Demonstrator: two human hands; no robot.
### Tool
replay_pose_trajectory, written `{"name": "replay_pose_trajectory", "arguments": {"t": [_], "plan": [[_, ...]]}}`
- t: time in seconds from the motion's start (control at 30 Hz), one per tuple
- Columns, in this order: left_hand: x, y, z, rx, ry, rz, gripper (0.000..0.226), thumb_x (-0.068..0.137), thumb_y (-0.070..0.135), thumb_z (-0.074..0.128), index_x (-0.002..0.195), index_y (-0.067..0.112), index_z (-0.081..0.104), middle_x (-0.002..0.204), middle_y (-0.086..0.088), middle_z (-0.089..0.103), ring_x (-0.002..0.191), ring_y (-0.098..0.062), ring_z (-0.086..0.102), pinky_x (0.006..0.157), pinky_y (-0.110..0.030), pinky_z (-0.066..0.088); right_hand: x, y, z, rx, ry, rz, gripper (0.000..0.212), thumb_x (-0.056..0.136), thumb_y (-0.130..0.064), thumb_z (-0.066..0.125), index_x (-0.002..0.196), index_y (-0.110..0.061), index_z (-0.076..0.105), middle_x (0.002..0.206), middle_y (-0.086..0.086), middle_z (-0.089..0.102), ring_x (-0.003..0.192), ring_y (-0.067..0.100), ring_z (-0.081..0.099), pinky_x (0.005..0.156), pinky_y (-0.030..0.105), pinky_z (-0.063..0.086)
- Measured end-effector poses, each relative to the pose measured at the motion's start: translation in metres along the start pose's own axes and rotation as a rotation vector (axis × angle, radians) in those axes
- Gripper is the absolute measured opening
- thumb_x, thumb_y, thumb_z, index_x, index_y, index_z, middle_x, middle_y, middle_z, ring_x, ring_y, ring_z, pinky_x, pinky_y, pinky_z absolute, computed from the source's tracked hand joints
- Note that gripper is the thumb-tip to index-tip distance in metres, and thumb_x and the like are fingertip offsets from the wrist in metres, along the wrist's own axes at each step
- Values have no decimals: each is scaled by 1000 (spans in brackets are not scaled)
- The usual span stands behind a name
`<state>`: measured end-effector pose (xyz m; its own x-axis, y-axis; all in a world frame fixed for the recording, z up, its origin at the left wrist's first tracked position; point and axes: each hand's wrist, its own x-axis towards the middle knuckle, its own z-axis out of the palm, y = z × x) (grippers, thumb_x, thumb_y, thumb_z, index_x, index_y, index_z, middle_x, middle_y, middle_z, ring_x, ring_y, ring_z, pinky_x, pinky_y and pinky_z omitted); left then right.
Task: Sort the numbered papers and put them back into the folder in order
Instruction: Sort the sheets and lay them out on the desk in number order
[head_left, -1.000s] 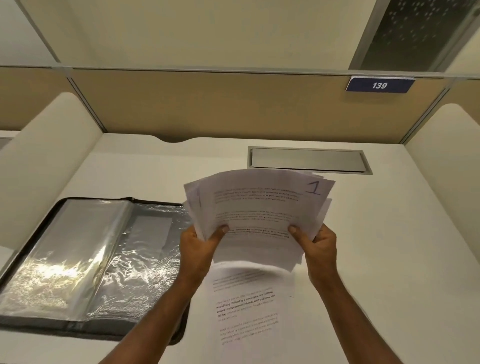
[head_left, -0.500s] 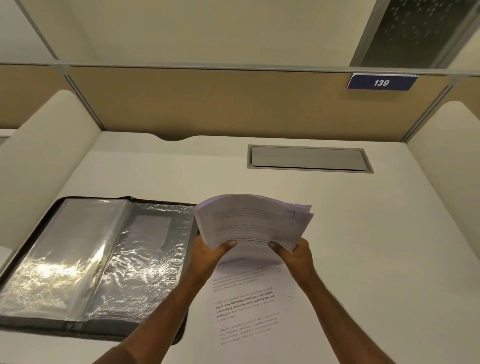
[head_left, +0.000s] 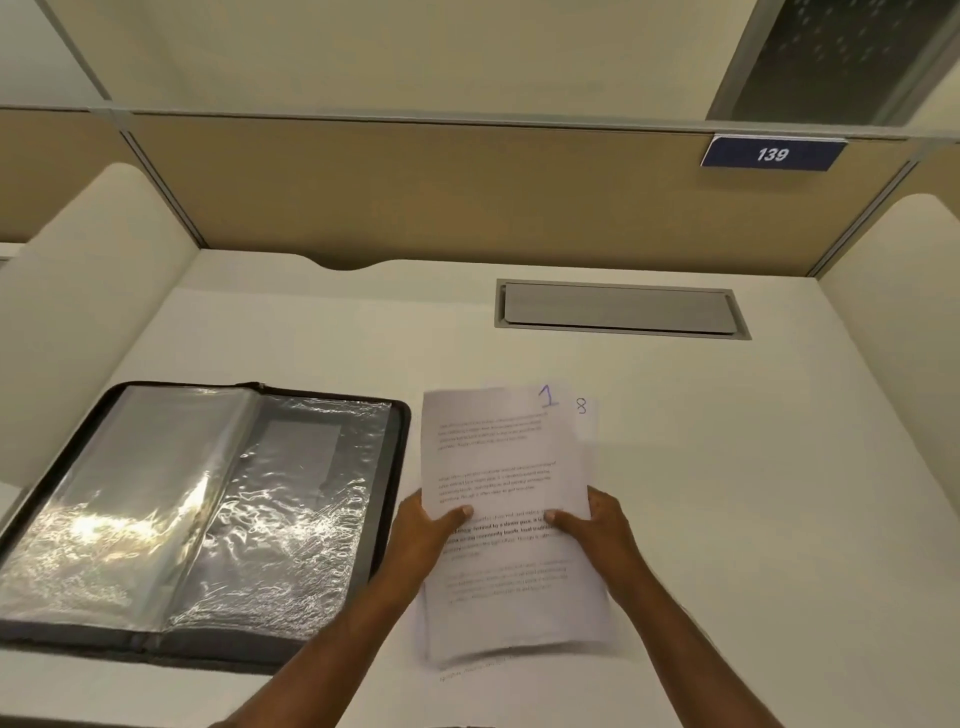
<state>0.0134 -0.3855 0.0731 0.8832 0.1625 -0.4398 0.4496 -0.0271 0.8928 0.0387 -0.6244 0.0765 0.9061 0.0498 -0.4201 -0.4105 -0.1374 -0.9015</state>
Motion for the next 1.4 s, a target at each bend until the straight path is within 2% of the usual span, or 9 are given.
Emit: {"name": "replay_pose_trajectory", "arguments": {"t": [0.2, 0.33, 0.47, 0.7, 0.8, 0.97, 1.13, 1.3, 1.4], "plan": [[-8, -41, -6, -4, 4, -221, 33, 88, 10, 77, 120, 12, 69, 106, -5, 77, 91, -23, 76, 87, -48, 61, -2, 30, 6, -105, -8, 149, 25, 87, -7, 76, 108, -20, 72, 103, -3, 77, 90, 16, 74, 74, 22, 58], [-14, -50, -8, -25, 19, -232, 24, 89, 7, 74, 112, 15, 70, 104, -6, 77, 88, -22, 76, 80, -42, 62, -1, 41, 9, -262, 101, 186, 4, 89, -15, 73, 89, -18, 72, 93, -2, 77, 83, 20, 73, 77, 35, 60], [-14, -54, -11, 19, 33, -189, 20, 91, 7, 72, 107, 19, 68, 109, -5, 75, 91, -19, 75, 77, -34, 62, -6, 42, 13, -413, 128, 155, 12, 91, -19, 70, 80, -21, 66, 87, -6, 74, 77, 17, 69, 63, 28, 49], [-35, -55, -16, 605, 250, 215, 63, 88, 23, 76, 141, 25, 42, 125, 15, 51, 108, -7, 58, 89, -29, 54, -4, 41, 17, -576, 136, 92, 9, 93, -23, 67, 87, -16, 66, 88, -10, 70, 73, 7, 64, 61, 22, 48], [-38, -68, -16, 969, 189, 421, 74, 76, 25, 86, 141, 16, 52, 139, -2, 56, 121, -20, 57, 94, -34, 52, -7, 41, 20, -674, 191, 34, 17, 93, -27, 66, 80, -19, 59, 86, -7, 68, 74, 11, 64, 69, 30, 54], [-38, -78, -14, 1223, 52, 420, 88, 46, 40, 100, 124, 14, 67, 111, -3, 73, 85, -17, 72, 65, -30, 61, -11, 38, 25, -848, 201, 39, 33, 93, -49, 59, 107, -19, 65, 108, -2, 69, 97, 18, 65, 80, 34, 54], [-33, -80, -15, 1290, 43, 484, 86, 43, 39, 101, 119, 15, 69, 109, -3, 74, 79, -16, 71, 62, -31, 61, -9, 18, 30, -725, 142, 160, 53, 95, -44, 63, 138, -14, 55, 135, 2, 63, 121, 23, 60, 88, 29, 44], [-34, -82, -14, 1284, 16, 478, 82, 41, 40, 101, 114, 17, 71, 111, -2, 74, 81, -15, 71, 58, -27, 60, 5, 19, 22, -362, 138, 276, 29, 90, -29, 73, 112, -9, 70, 111, 6, 74, 94, 23, 68, 83, 36, 56], [-34, -84, -15, 1280, 3, 476, 81, 41, 41, 101, 113, 18, 72, 112, -1, 74, 83, -15, 71, 58, -25, 60, 3, 17, 18, -148, 116, 327, 17, 90, -16, 73, 105, -6, 72, 94, 7, 75, 83, 24, 71, 64, 29, 55]]}}
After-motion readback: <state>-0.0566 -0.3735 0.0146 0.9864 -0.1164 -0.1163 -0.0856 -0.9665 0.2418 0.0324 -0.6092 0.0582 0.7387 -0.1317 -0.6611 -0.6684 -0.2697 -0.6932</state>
